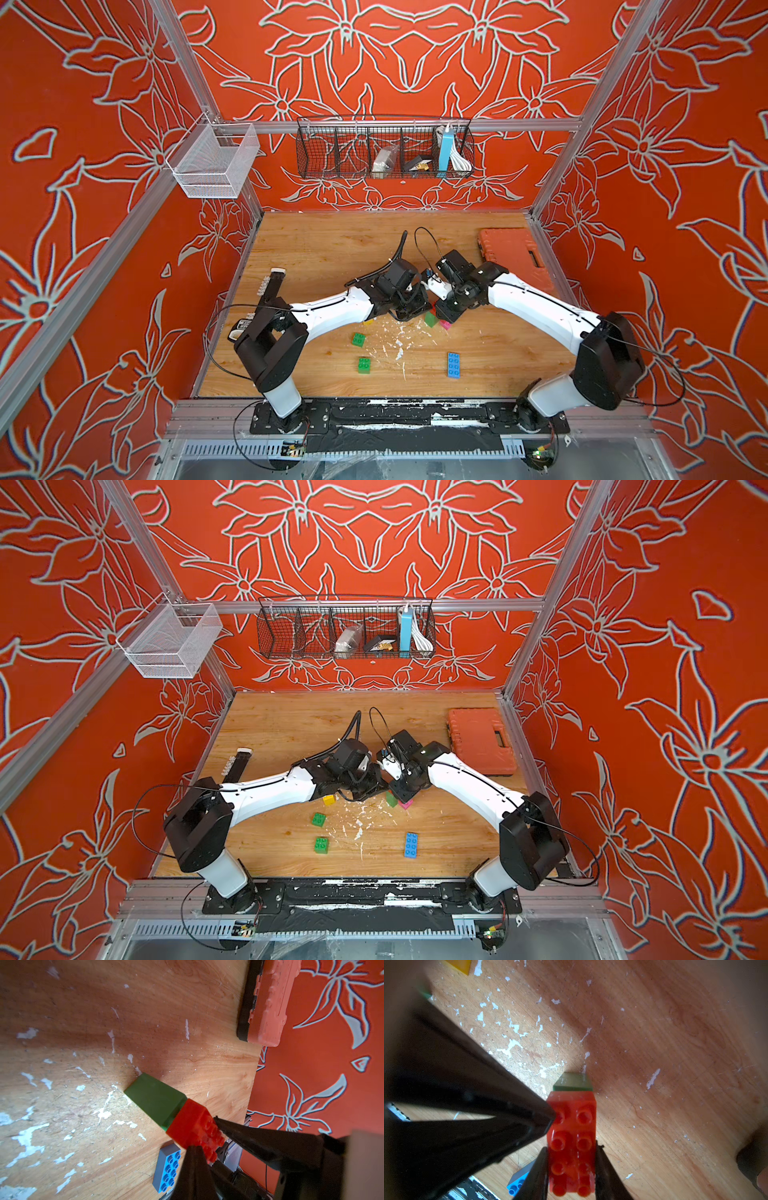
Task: Assemble the letter r with lego
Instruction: Assemble the lego brick with the lego brick.
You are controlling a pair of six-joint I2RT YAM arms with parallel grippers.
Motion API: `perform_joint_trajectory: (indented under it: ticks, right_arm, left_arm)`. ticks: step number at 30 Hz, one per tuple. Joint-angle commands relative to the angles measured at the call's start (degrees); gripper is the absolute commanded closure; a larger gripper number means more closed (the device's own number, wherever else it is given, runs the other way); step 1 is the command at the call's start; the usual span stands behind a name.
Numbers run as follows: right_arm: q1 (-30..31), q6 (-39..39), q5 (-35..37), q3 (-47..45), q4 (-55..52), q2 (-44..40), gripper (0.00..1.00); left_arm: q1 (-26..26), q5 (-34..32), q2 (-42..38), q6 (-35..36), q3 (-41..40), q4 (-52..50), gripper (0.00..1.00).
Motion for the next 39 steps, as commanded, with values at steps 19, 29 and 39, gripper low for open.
perform_joint_trajectory:
  ticks: [19, 29, 39]
  right_arm:
    - [-0.29, 0.11, -2.12, 1.75, -1.92, 1.14, 1.00]
    - [-0.27, 0.31, -1.93, 1.76, -2.27, 1.29, 1.00]
    - [-0.25, 1.34, -3.27, 0.45, -1.07, 1.34, 1.00]
  left_arm:
    - [-0.91, 1.01, 1.55, 1.26, 2.89, -0.33, 1.00]
    - [-1.04, 0.48, 2.76, 1.71, 2.59, -2.59, 1.00]
    - [-1.56, 0.02, 5.96, 2.38, 1.40, -6.40, 1.00]
